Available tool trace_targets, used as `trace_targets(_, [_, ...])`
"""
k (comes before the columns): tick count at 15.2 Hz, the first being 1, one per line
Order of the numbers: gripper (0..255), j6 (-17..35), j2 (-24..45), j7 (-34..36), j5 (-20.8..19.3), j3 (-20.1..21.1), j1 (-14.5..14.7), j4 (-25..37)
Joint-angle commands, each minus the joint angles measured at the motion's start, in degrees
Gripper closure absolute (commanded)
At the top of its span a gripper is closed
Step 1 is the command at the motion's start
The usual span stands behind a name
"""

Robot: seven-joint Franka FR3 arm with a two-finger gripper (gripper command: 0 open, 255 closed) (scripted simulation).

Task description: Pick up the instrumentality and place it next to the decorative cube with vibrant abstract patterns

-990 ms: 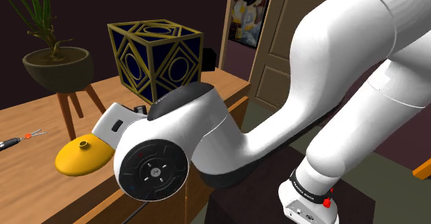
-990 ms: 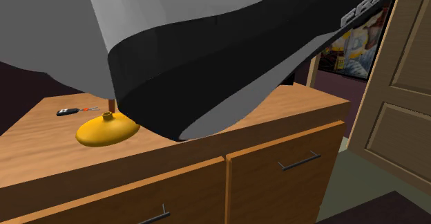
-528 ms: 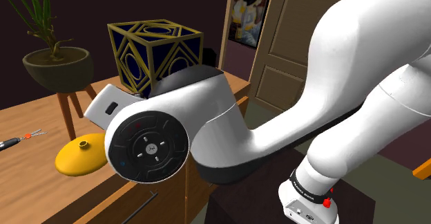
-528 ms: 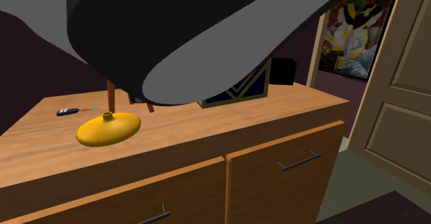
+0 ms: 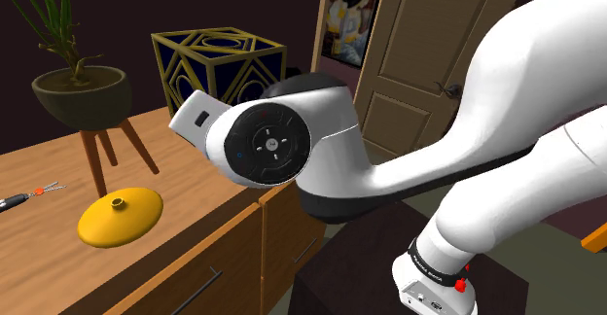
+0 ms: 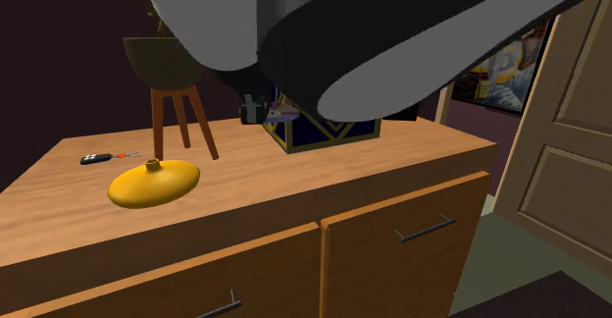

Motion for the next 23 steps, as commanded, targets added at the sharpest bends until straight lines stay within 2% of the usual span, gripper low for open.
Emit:
trace_targets(1, [255, 3.6, -2.5, -2.0, 0.3, -3.9, 0.7, -3.1])
trace_targets(6, [255, 11.6, -7.2, -6.4, -1.0, -12.6, 0.8, -9.8])
trace_targets(11, [255, 19.2, -9.8, -10.4, -4.2, -20.2, -1.4, -14.5])
trace_targets(16, [255, 26.7, -10.2, -13.8, -8.9, -27.0, -5.4, -17.1])
trace_targets(23, [255, 36.9, -7.0, -17.6, -16.9, -34.9, -13.3, -16.8])
